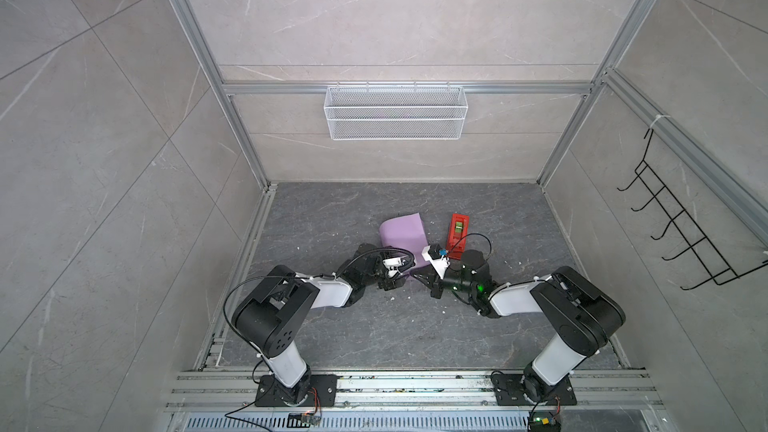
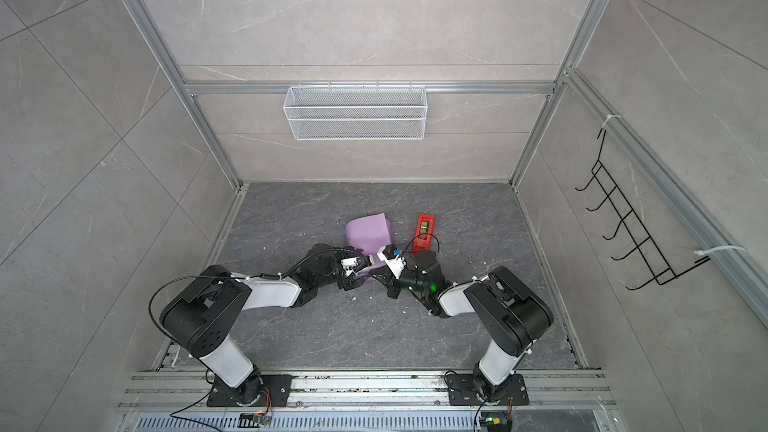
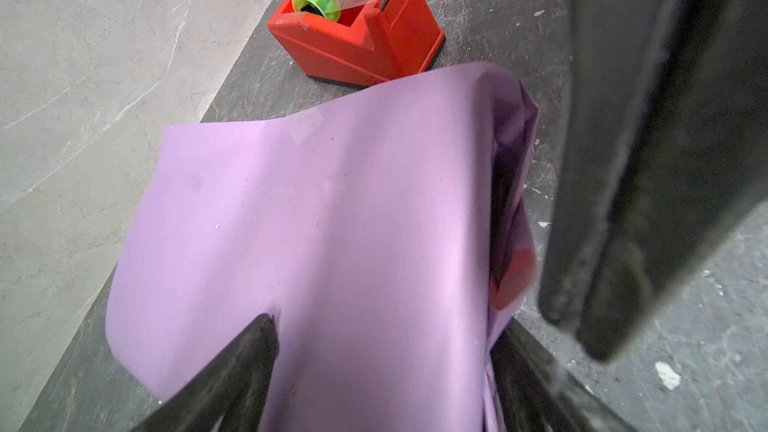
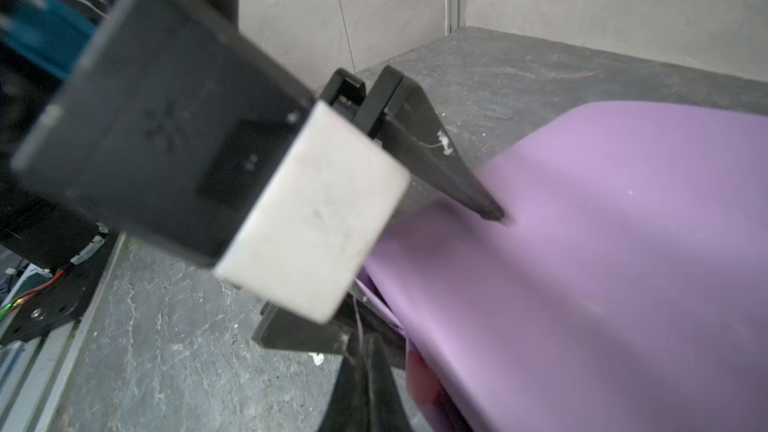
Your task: Wrap the gift box in paper
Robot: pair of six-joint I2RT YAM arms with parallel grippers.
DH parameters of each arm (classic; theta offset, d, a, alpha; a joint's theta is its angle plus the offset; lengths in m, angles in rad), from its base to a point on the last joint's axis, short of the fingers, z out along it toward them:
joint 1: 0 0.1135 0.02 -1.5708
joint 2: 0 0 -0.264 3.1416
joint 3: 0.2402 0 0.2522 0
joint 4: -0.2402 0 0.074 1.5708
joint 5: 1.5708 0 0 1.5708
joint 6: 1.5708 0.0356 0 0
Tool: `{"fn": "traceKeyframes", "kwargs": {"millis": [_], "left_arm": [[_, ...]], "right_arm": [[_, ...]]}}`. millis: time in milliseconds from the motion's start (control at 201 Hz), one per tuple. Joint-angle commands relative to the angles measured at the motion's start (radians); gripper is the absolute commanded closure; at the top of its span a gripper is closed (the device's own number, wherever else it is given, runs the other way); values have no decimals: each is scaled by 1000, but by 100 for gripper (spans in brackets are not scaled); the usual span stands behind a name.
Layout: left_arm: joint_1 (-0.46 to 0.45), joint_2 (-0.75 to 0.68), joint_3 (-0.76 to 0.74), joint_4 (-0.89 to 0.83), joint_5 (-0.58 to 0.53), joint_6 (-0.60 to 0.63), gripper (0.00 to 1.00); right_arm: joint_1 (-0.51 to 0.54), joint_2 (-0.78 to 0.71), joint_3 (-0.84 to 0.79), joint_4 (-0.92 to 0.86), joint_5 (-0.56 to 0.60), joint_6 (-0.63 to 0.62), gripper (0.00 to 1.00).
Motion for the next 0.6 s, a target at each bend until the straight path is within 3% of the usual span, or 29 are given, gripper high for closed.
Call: {"fn": "traceKeyframes", "kwargs": {"millis": [0,174,592], "left_arm": [[4,22,14,-48,23,-26,18],[4,23,15,-48,24,-25,19],[4,27,18,-47,30,-30,19]], "right_arm": [[11,12,-14,43,-19,-109,100],[11,23,8,4,-47,-151,100],[16,57,-6,103,-15,-102,100]]}}
